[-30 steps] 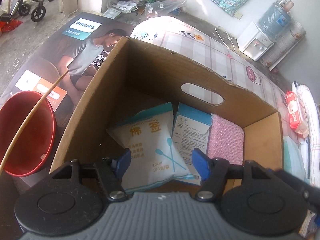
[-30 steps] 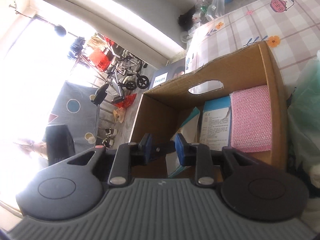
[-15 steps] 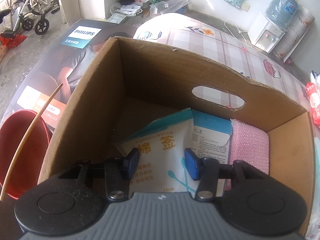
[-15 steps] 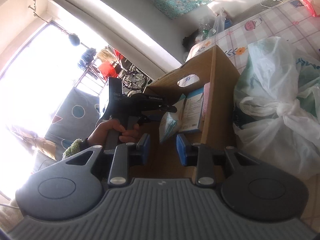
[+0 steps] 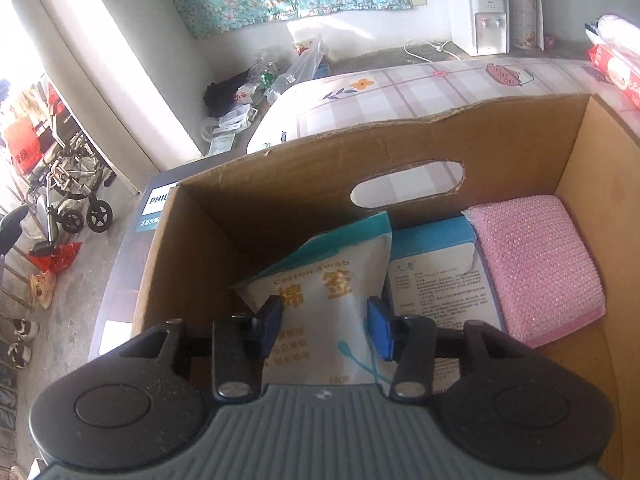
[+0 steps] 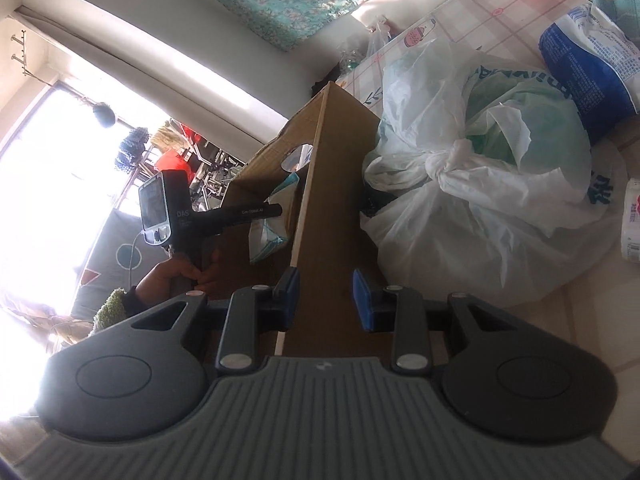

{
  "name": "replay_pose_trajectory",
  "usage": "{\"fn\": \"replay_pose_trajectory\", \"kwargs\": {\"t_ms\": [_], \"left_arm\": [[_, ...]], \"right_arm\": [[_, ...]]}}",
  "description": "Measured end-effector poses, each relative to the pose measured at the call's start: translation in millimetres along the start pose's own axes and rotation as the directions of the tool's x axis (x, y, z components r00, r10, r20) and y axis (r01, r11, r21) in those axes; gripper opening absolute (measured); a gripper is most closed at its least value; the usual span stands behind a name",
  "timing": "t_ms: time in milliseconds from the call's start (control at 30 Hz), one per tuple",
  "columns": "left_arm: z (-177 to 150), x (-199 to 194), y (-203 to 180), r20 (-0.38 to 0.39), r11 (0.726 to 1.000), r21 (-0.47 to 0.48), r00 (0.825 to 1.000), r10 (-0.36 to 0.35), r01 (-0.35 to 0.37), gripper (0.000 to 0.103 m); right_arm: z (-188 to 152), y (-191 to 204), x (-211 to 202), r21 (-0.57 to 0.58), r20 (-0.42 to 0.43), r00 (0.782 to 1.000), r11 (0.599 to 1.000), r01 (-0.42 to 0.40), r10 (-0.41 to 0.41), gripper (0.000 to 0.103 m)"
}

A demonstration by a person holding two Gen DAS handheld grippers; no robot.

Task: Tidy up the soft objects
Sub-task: 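Reach the left tool to the blue-and-white wet-wipes pack on the bed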

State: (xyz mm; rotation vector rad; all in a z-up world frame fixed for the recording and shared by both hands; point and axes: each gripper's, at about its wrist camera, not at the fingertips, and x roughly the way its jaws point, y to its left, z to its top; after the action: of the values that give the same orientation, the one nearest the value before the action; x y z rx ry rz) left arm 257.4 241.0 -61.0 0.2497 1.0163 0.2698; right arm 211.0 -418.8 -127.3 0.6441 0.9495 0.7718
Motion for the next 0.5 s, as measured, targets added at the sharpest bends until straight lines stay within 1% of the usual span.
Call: {"fn": "replay_pose_trajectory", "kwargs": {"t_ms": [100,133,200,267,367,433,500], "left_arm": [[-1,3,-5,0.007,0.999,0.031,1.0,0.026,-0.026,0.054],[-1,0,-5,0.011,0.999,0.032,0.999,0.034,-0.034,0.062],[0,-6,-3,0.022,0.999,0.016,0.999,0.028,-0.029,0.071],[2,-19,1,0.037,1.0,-0.012,0.999,0.019,-0.018,0.073],[2,-42,6,0.058,0.998,-0.056,0.998,0.002,0.001,0.079],[1,-62,7,0.082,0.997,-0.077,0.996,-0.025,0.032,0.082],[-1,-83,6,0.103,0.994,-0.086,0.993,-0.06,0.069,0.086]], "right_arm": [[0,-2,-3,0.012,0.002,1.0,1.0,-0.003,0.003,0.03],[0,-3,-4,0.013,0.004,1.0,1.0,-0.003,0.003,0.031],[0,-4,-7,0.014,0.01,1.0,1.0,0.0,0.0,0.032],[-1,-7,-10,0.024,0.016,1.0,1.0,0.004,-0.005,0.034],[-4,-12,-13,0.04,0.024,1.0,0.999,0.01,-0.011,0.036],[-6,-16,-17,0.048,0.034,0.999,0.999,0.011,-0.012,0.037],[-10,-21,-22,0.056,0.048,0.999,0.998,0.014,-0.017,0.04]]}}
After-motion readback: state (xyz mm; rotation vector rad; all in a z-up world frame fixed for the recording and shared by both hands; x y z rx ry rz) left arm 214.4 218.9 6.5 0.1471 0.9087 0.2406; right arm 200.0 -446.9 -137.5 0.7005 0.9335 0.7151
